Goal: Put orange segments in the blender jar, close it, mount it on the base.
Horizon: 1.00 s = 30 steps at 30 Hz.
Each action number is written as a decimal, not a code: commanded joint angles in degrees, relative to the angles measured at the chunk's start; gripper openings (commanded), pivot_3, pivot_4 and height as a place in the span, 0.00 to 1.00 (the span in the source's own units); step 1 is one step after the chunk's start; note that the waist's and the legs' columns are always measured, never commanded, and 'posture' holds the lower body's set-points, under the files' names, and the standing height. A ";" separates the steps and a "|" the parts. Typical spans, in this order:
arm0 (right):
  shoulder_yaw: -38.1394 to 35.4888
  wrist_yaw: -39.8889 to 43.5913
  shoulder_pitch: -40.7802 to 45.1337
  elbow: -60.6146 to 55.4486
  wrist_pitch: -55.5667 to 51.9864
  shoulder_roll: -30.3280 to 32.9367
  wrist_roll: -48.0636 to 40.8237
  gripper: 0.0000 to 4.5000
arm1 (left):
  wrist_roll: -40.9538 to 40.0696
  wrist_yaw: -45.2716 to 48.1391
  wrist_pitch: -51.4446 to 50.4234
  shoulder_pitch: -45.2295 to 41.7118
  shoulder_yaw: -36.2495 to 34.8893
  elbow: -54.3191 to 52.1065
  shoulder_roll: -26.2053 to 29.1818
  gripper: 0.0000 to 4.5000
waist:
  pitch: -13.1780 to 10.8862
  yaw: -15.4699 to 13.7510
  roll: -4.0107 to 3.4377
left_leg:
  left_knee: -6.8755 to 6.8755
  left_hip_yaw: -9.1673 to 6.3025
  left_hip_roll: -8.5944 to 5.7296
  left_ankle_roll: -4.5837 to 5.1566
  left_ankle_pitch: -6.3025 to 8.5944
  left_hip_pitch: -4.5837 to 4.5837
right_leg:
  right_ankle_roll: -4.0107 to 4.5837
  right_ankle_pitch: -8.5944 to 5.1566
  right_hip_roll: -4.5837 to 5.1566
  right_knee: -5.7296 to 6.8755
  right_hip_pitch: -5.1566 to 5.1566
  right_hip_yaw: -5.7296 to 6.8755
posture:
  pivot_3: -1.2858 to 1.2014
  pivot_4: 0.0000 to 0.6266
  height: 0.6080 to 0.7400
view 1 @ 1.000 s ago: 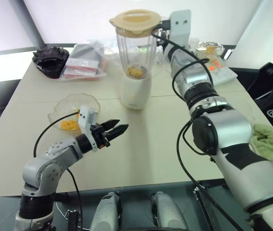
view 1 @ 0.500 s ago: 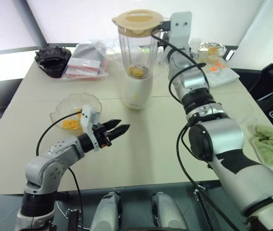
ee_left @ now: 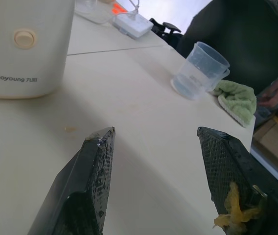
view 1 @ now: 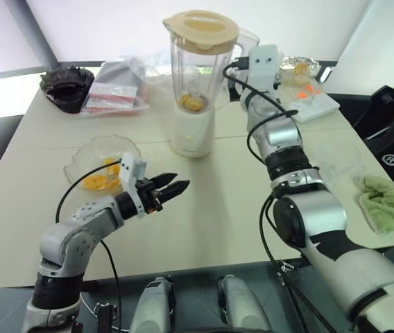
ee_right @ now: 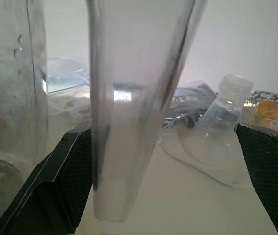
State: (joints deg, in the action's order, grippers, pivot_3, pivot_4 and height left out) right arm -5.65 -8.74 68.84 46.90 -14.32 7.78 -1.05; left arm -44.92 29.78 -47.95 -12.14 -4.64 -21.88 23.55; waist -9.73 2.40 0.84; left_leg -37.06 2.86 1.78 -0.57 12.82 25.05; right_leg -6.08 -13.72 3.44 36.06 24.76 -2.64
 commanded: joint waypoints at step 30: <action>-1.54 1.13 -5.36 -23.63 -13.47 -2.04 -3.27 0.48 | 0.69 1.22 1.12 -1.18 0.90 0.29 -0.11 0.62 | 0.00 0.04 0.00 | -0.04 0.00 0.00 0.00 0.00 0.11 | -0.01 0.00 -0.10 -0.02 0.07 0.01 | 0.52 0.24 1.00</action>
State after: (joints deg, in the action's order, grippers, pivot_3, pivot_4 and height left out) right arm -6.44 -7.59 62.93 26.45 -27.99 5.56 -3.88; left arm -44.21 30.50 -47.89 -13.20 -3.49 -20.34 23.45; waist -9.74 2.44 0.85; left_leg -37.09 2.86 1.78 -0.57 12.81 25.16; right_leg -6.09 -13.73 3.34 36.04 24.82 -2.62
